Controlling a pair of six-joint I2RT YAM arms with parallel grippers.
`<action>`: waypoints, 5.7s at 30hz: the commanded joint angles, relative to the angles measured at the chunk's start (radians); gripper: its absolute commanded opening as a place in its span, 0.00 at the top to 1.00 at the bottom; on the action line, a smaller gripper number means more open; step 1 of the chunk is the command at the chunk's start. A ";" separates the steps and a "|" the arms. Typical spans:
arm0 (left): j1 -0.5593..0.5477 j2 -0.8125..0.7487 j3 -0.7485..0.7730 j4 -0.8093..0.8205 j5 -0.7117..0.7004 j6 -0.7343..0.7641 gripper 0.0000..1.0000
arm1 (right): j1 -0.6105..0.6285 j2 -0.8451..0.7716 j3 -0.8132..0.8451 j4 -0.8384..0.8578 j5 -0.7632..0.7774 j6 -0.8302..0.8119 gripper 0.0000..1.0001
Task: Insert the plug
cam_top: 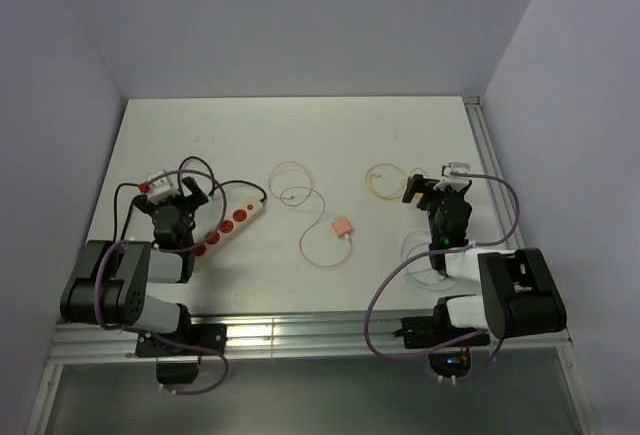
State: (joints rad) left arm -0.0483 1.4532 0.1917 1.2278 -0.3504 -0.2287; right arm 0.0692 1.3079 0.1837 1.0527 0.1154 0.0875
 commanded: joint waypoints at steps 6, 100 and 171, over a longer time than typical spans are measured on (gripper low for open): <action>-0.194 -0.249 0.134 -0.319 -0.575 -0.012 0.00 | 0.000 -0.131 0.069 -0.120 -0.088 -0.075 0.00; -0.403 0.418 0.924 -1.539 0.472 -0.046 1.00 | 0.524 -0.007 0.605 -1.347 -0.132 0.379 0.20; -0.611 -0.395 0.370 -0.924 1.042 -0.512 0.34 | 0.903 -0.343 0.609 -1.257 -0.260 0.101 1.00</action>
State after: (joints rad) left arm -0.6510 1.0874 0.5785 0.2554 0.6579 -0.7242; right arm 0.9604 0.9974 0.7589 -0.2321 -0.1902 0.2100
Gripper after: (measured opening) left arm 0.653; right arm 0.523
